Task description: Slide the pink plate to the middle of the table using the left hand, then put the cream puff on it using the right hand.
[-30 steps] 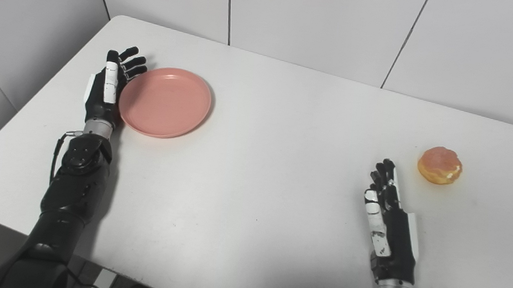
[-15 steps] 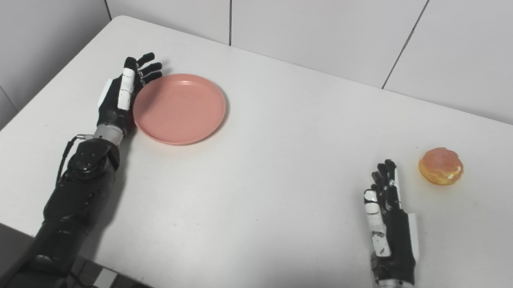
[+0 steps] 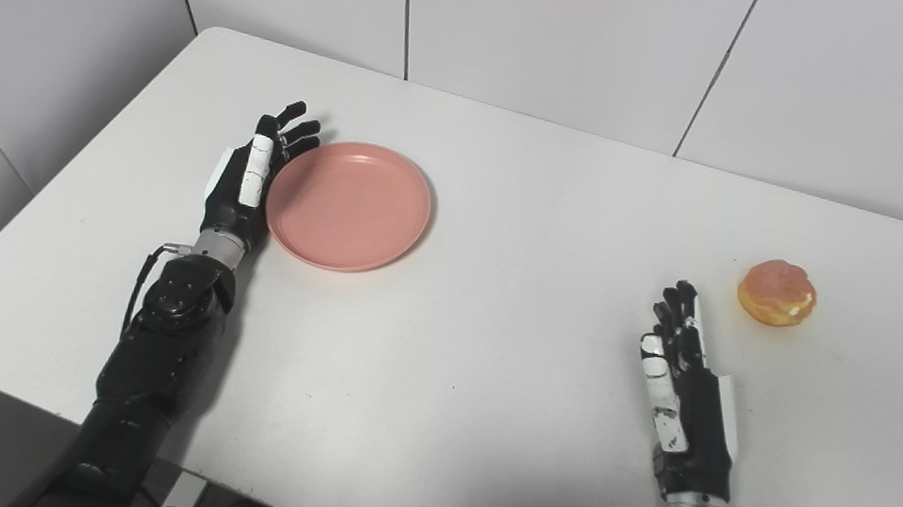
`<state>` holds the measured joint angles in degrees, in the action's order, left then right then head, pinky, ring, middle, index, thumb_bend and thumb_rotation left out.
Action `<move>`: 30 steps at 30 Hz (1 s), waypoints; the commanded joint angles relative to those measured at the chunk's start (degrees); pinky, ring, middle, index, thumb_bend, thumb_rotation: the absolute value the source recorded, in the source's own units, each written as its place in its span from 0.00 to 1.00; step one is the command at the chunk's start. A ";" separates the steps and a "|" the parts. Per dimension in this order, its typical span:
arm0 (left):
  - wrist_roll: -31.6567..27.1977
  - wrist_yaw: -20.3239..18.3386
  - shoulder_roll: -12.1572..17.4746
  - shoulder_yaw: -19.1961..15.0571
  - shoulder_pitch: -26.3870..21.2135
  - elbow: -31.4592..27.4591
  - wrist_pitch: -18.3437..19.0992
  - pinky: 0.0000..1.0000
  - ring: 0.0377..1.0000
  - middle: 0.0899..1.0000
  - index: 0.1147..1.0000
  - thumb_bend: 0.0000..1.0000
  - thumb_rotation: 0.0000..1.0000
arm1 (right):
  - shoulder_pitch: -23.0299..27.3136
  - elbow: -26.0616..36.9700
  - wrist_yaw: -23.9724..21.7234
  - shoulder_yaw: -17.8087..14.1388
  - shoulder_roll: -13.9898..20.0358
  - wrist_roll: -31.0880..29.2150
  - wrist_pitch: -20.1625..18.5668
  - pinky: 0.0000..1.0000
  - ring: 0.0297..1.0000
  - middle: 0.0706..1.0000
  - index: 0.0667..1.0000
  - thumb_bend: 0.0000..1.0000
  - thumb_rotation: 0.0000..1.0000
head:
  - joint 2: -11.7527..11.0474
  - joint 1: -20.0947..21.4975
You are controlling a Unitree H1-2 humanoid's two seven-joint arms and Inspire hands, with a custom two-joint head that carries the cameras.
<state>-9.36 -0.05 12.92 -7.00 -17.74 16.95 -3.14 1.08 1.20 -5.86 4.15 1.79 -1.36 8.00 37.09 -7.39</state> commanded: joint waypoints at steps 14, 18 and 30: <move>-0.66 -5.41 -3.57 4.93 3.80 -2.18 0.03 0.88 0.87 0.85 0.86 0.81 1.00 | -1.03 1.54 2.28 1.01 -3.29 2.88 0.29 1.00 0.95 0.96 0.98 0.61 0.83 | -0.75 8.83; -0.84 -6.26 -3.67 5.26 4.54 -1.61 -1.35 0.87 0.86 0.85 0.86 0.80 1.00 | -0.63 1.17 2.84 1.33 -4.19 3.62 0.25 1.00 0.96 0.96 0.98 0.63 0.84 | -0.08 11.44; -1.92 -9.39 -5.55 6.47 7.63 -4.30 -1.61 0.86 0.85 0.84 0.85 0.80 1.00 | 0.79 0.38 5.05 1.90 -5.86 6.60 0.12 0.97 0.95 0.96 0.98 0.65 0.88 | 1.24 16.59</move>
<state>-11.02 -7.80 9.95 -2.36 -12.98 11.68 -5.18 0.95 0.94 -1.38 5.87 -3.50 5.20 7.84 38.41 9.23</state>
